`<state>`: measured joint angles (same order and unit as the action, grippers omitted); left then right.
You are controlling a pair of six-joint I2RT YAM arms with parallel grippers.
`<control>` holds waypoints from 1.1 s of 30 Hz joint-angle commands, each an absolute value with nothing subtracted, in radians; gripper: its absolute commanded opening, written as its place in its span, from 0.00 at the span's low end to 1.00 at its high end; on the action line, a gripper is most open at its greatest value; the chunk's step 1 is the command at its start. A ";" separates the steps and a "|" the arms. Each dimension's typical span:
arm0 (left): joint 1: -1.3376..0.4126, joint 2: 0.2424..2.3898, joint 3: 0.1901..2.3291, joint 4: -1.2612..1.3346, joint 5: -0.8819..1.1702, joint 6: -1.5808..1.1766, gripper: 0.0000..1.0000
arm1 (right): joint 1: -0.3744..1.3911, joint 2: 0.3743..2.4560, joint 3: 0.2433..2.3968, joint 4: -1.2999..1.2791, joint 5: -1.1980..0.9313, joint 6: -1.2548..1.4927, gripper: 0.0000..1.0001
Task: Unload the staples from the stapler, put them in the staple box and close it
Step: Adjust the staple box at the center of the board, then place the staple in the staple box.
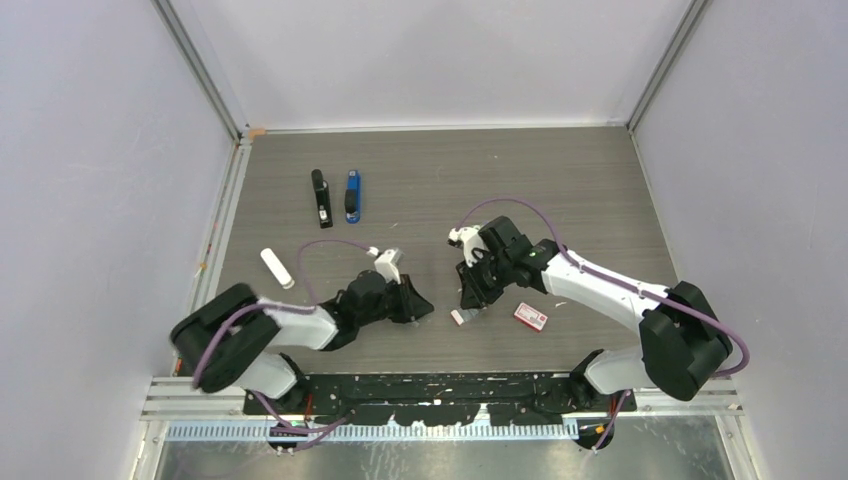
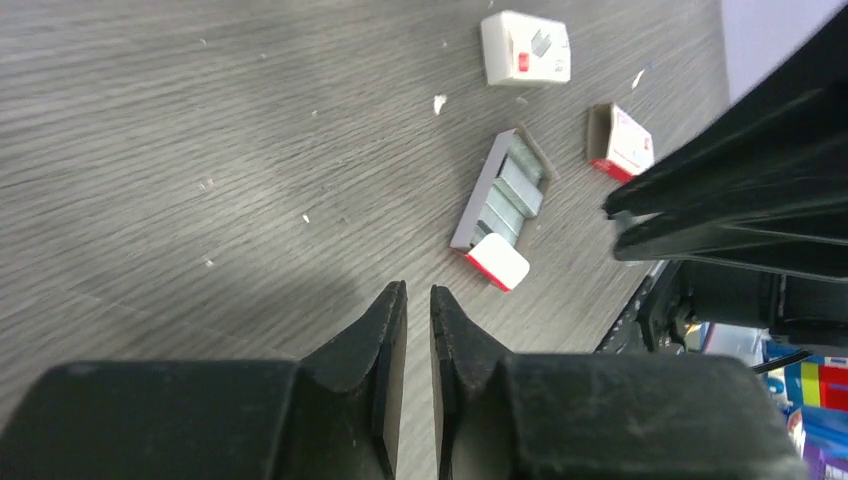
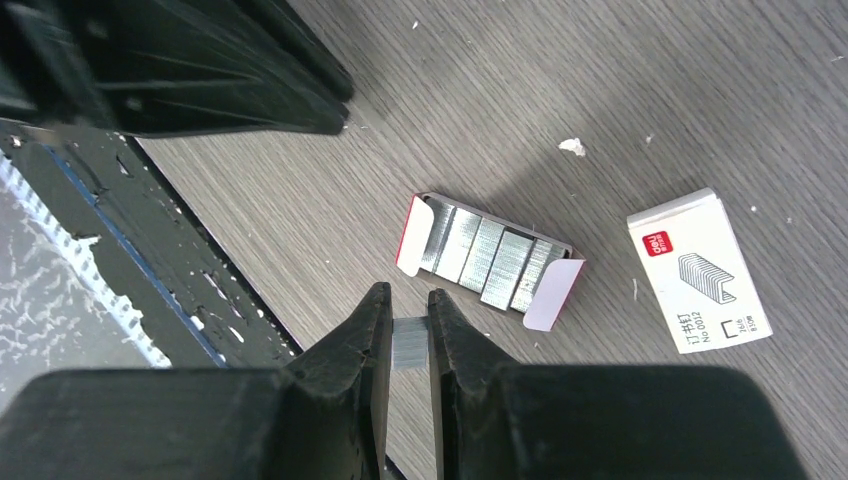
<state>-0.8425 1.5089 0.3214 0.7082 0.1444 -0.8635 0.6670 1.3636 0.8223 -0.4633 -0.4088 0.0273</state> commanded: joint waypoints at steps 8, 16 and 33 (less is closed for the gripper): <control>-0.847 0.776 0.206 0.161 -0.150 -0.799 0.19 | 0.717 1.375 0.800 -0.324 -0.284 0.187 0.20; -0.848 0.467 0.149 -0.060 -0.200 -0.836 0.19 | 0.738 1.420 0.784 -0.298 -0.234 0.229 0.20; -0.848 0.415 0.128 -0.097 -0.204 -0.850 0.19 | 0.764 1.462 0.785 -0.289 -0.117 0.258 0.22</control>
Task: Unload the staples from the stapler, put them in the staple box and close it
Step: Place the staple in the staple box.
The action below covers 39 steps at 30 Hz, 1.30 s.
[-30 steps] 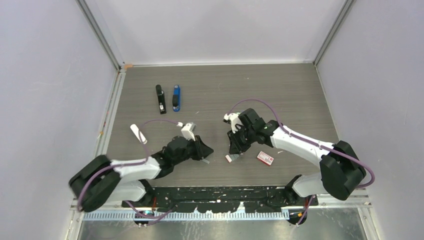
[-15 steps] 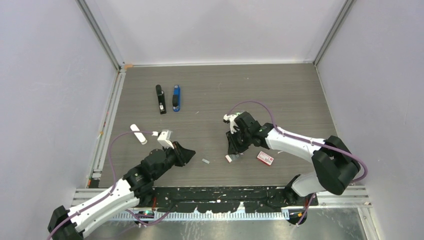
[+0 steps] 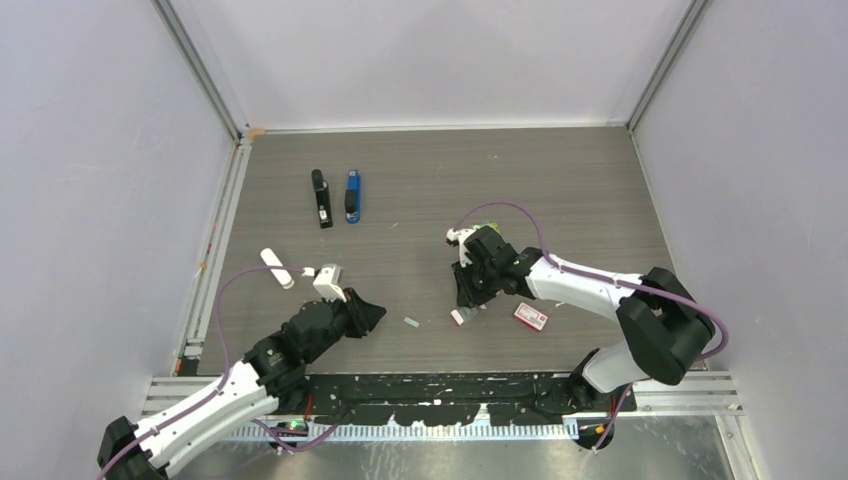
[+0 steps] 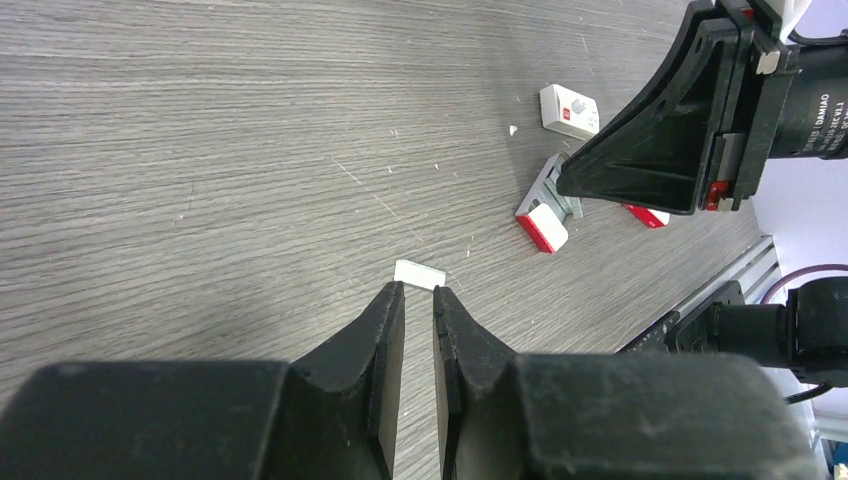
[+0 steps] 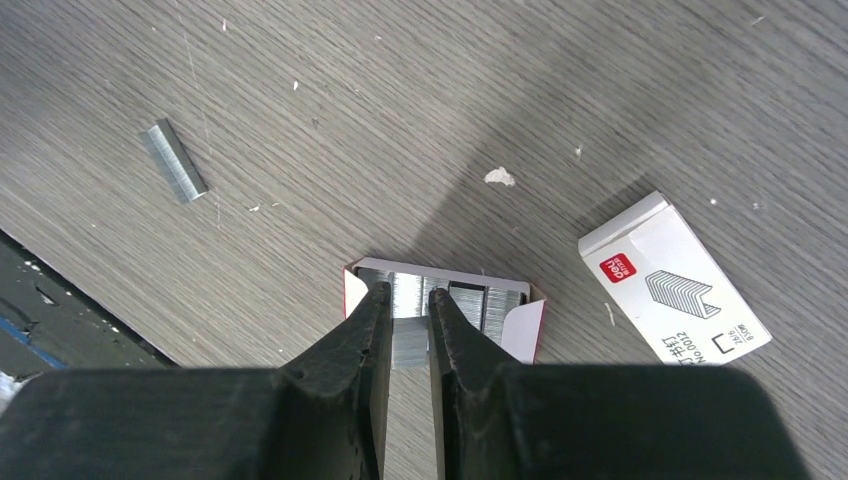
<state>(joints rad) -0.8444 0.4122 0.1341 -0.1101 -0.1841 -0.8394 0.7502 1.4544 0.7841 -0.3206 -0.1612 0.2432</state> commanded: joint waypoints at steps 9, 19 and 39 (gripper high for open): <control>-0.848 0.396 0.122 -0.101 -0.207 -0.856 0.19 | 0.779 1.469 0.788 -0.290 -0.101 0.256 0.23; -0.849 0.389 0.117 -0.101 -0.209 -0.861 0.19 | 0.792 1.470 0.790 -0.292 -0.076 0.255 0.26; -0.848 0.373 0.109 -0.104 -0.213 -0.867 0.19 | 0.792 1.479 0.793 -0.292 -0.065 0.258 0.27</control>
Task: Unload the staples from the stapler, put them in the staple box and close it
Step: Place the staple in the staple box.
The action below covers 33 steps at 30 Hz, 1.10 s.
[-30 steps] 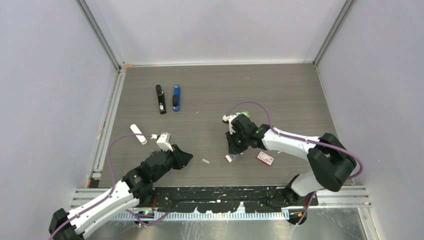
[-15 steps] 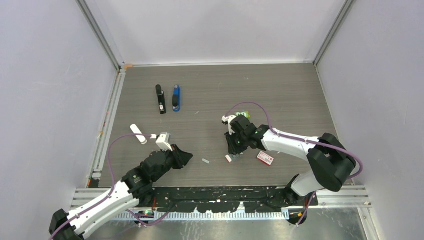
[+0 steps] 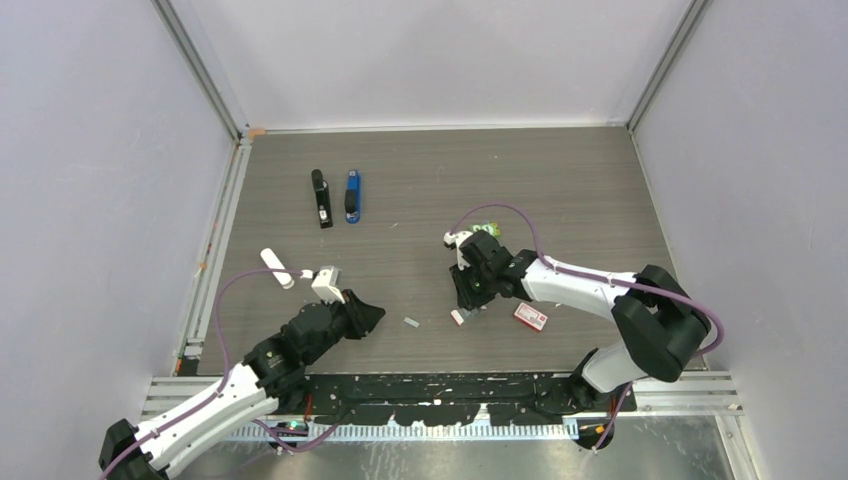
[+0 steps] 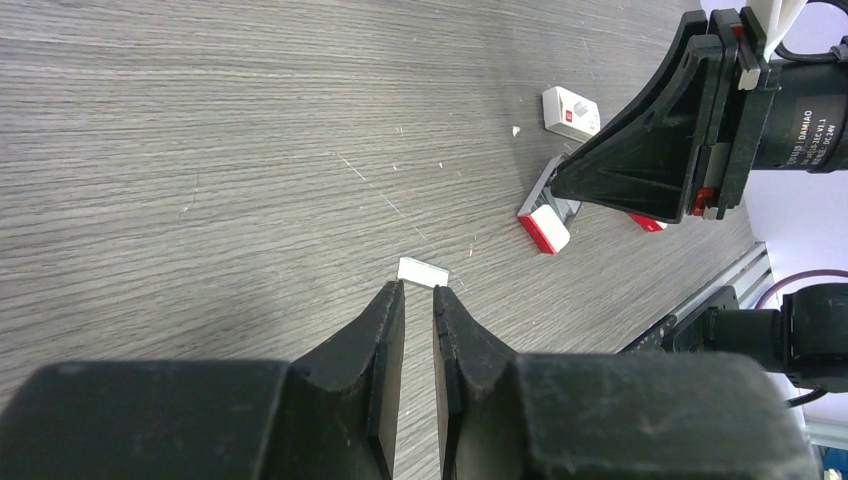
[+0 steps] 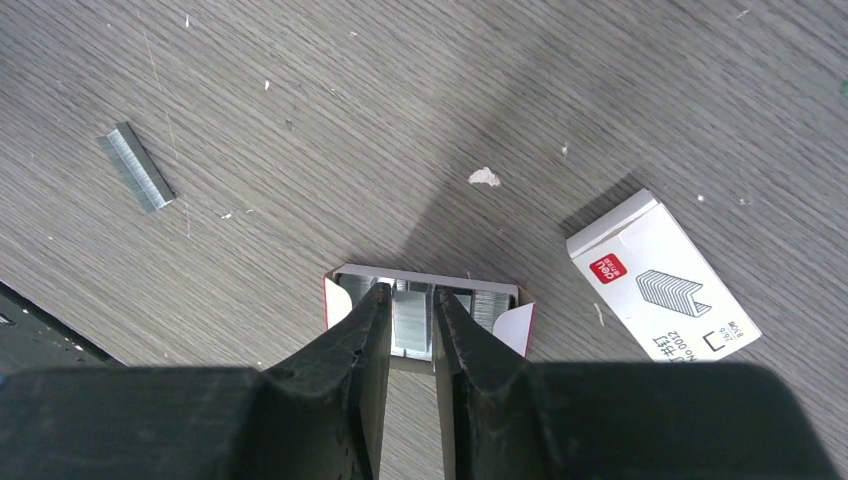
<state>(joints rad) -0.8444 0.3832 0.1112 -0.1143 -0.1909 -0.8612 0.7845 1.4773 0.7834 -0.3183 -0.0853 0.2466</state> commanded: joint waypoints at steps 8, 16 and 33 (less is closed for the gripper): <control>-0.848 0.366 0.107 -0.110 -0.215 -0.867 0.19 | 0.797 1.482 0.793 -0.293 -0.074 0.255 0.27; -0.850 0.359 0.107 -0.116 -0.216 -0.865 0.19 | 0.799 1.469 0.794 -0.296 -0.082 0.245 0.23; -0.848 0.352 0.109 -0.104 -0.216 -0.859 0.19 | 0.798 1.448 0.871 -0.330 -0.065 0.114 0.21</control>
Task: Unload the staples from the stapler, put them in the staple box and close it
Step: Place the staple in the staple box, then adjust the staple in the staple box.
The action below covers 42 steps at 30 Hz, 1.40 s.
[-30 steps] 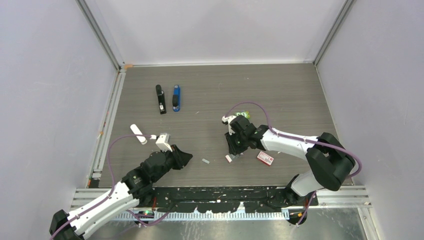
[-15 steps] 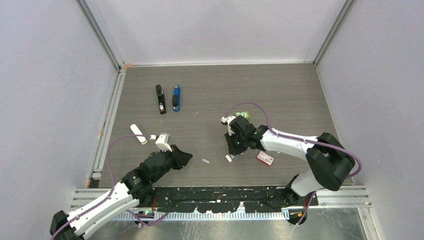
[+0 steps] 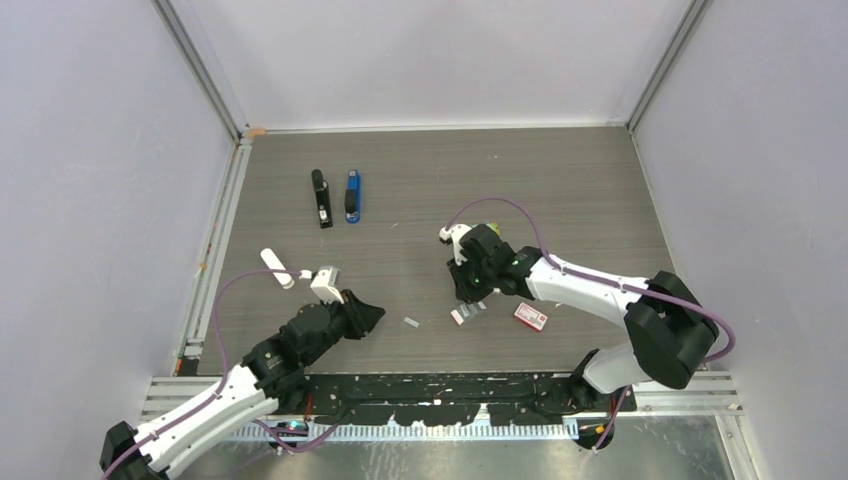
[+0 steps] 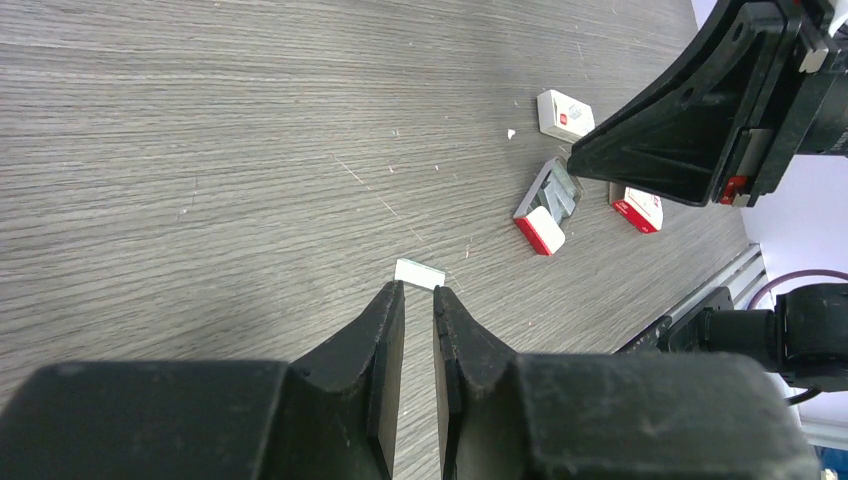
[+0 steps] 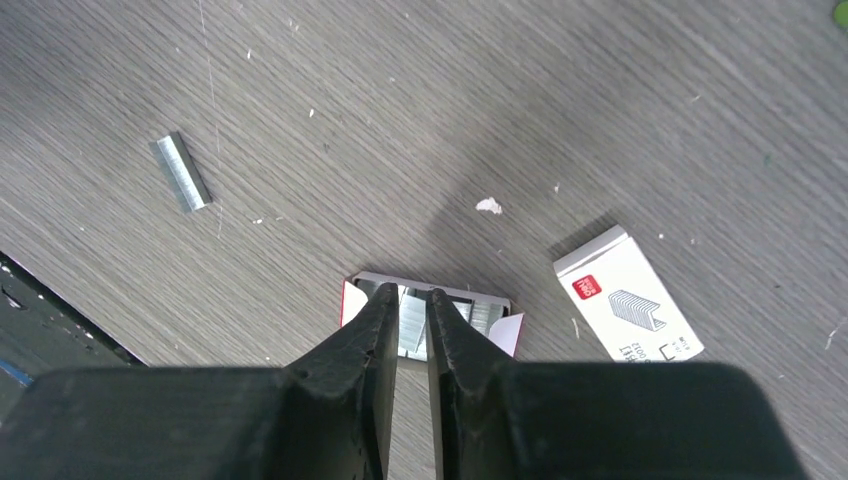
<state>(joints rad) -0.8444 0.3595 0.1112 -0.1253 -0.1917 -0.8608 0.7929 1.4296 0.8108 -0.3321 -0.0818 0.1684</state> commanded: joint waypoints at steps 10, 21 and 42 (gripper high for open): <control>-0.848 0.346 0.106 -0.105 -0.209 -0.859 0.19 | 0.801 1.562 0.940 -0.364 -0.076 0.097 0.18; -0.848 0.300 0.112 -0.156 -0.215 -0.855 0.19 | 0.801 1.580 0.955 -0.399 -0.115 0.089 0.15; -0.848 0.234 0.107 -0.216 -0.222 -0.861 0.19 | 0.801 1.599 0.966 -0.436 -0.153 0.109 0.13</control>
